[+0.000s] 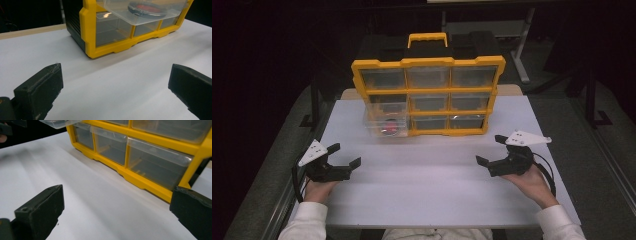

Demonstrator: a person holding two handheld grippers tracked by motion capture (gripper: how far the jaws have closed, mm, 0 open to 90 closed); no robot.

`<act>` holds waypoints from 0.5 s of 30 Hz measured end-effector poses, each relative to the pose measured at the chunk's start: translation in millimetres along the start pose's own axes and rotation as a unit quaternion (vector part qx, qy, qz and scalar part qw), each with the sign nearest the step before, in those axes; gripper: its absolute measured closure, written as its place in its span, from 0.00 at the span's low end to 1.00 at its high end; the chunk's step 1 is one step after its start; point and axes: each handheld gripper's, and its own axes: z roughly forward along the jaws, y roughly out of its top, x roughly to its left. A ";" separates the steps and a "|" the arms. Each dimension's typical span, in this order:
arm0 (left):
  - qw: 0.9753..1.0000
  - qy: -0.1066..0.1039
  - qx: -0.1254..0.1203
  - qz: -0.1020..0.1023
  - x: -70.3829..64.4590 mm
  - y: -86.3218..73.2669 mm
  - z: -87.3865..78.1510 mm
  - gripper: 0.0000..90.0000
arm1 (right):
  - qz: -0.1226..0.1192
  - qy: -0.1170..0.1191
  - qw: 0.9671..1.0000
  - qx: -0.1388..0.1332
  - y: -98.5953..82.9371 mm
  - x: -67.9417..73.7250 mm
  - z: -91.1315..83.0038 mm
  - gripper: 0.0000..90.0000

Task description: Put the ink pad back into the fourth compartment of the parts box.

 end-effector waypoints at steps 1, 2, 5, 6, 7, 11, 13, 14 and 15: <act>1.000 0.000 -0.001 -0.002 0.1 -0.2 0.0 0.00 | 0.000 -0.002 1.000 0.000 -2.4 -0.4 -1.1 0.00; 1.000 0.000 -0.002 -0.003 0.2 -0.3 -0.1 0.00 | -0.001 -0.005 1.000 -0.002 -4.9 -0.7 -2.6 0.00; 1.000 0.000 -0.001 -0.003 0.2 -0.3 -0.1 0.00 | -0.002 -0.011 1.000 -0.004 -12.2 -3.3 -7.4 0.00; 1.000 0.001 -0.001 -0.002 0.0 -0.2 -0.1 0.00 | -0.001 -0.014 1.000 -0.004 -14.0 -4.0 -9.3 0.00; 1.000 0.001 -0.001 -0.002 0.0 -0.2 -0.1 0.00 | 0.001 -0.017 1.000 -0.006 -16.0 -4.9 -11.6 0.00; 1.000 0.001 0.000 -0.001 -0.3 -0.3 -0.1 0.00 | 0.007 -0.023 1.000 -0.014 -22.7 -7.6 -17.9 0.00; 1.000 0.001 0.000 0.000 -0.3 -0.3 0.0 0.00 | 0.006 -0.028 0.999 -0.016 -28.3 -8.0 -20.3 0.00; 1.000 0.000 0.000 -0.001 -0.2 -0.2 -0.2 0.00 | 0.007 -0.028 0.999 -0.016 -29.8 -8.1 -20.9 0.00; 1.000 0.000 0.000 -0.001 -0.2 -0.2 -0.2 0.00 | 0.007 -0.028 0.999 -0.016 -29.8 -8.1 -20.9 0.00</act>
